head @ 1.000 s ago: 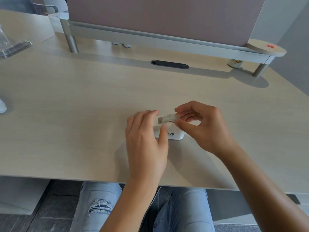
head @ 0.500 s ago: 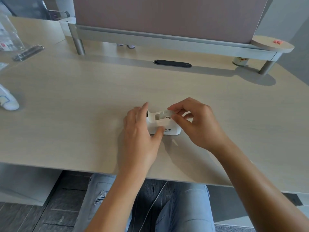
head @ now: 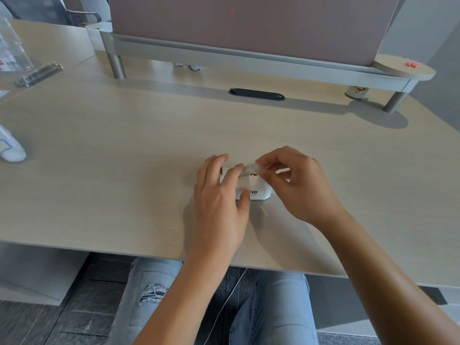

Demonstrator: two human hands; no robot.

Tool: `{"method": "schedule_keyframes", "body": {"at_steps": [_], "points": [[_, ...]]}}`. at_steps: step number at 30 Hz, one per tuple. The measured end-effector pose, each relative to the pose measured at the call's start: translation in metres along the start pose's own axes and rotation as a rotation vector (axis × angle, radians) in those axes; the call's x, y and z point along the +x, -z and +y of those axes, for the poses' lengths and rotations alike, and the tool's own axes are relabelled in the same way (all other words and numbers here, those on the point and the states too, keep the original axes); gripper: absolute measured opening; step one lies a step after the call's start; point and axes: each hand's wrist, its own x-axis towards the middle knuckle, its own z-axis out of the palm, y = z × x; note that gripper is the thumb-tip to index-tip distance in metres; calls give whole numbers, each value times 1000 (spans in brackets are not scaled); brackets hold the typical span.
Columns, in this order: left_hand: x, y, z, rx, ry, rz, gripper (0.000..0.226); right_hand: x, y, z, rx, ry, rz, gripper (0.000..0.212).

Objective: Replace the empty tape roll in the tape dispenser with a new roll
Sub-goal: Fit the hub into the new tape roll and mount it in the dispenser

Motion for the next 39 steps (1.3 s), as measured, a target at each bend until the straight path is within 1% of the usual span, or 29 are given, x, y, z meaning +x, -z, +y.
{"method": "schedule_keyframes", "body": {"at_steps": [5, 13, 21, 27, 34, 39], "points": [[2, -1, -2, -8, -32, -14, 47, -5, 3, -3, -23, -28, -14, 15], [2, 0, 1, -39, -1, -28, 48, -2, 5, -9, -86, 35, 1, 16], [2, -1, 1, -1, 12, -35, 44, 3, 7, -11, -140, 80, -5, 12], [2, 0, 0, 39, 22, -66, 41, 8, 11, -11, -230, 127, -48, 12], [3, 2, 1, 6, 36, -75, 41, 17, 16, -18, -293, 64, -141, 14], [3, 3, 3, -18, 62, -81, 39, 23, 14, -28, -393, 65, -195, 12]]}}
